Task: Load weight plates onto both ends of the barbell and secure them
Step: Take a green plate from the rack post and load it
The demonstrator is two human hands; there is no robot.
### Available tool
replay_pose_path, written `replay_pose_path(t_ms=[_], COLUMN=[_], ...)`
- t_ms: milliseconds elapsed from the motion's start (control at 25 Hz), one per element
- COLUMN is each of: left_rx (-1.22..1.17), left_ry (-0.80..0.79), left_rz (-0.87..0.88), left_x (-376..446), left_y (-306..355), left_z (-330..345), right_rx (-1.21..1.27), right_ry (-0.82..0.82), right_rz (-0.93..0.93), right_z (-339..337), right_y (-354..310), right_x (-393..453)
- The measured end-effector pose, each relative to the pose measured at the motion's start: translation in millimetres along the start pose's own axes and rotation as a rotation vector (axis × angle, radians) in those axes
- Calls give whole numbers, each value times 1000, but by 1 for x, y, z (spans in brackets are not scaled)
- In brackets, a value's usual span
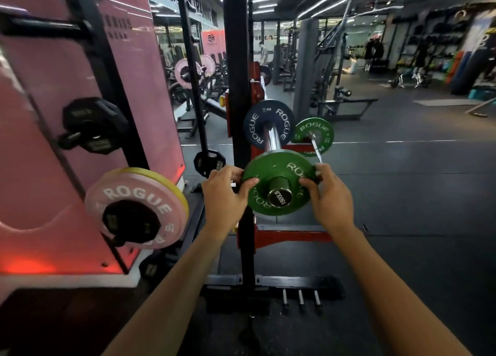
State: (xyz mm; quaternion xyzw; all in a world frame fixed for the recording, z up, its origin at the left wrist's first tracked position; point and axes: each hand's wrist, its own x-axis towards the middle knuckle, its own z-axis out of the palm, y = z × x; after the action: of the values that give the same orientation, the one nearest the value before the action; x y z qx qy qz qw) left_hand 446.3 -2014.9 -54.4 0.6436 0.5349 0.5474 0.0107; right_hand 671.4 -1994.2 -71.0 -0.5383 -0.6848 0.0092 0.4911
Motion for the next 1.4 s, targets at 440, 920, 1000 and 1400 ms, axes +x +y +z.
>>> replay_pose_path(t_ms=[440, 920, 1000, 1400], left_rx=[21, 40, 29, 225], left_ry=[29, -4, 25, 105], left_rz=[8, -60, -90, -67], left_x=[66, 195, 208, 254], left_y=[-50, -127, -137, -174], left_z=[58, 151, 160, 190], right_rx=[-67, -142, -150, -161], right_ry=[-33, 5, 8, 200], right_rz=[38, 17, 46, 192], right_z=[47, 138, 147, 190], right_y=[39, 95, 103, 126], right_x=[68, 200, 216, 251])
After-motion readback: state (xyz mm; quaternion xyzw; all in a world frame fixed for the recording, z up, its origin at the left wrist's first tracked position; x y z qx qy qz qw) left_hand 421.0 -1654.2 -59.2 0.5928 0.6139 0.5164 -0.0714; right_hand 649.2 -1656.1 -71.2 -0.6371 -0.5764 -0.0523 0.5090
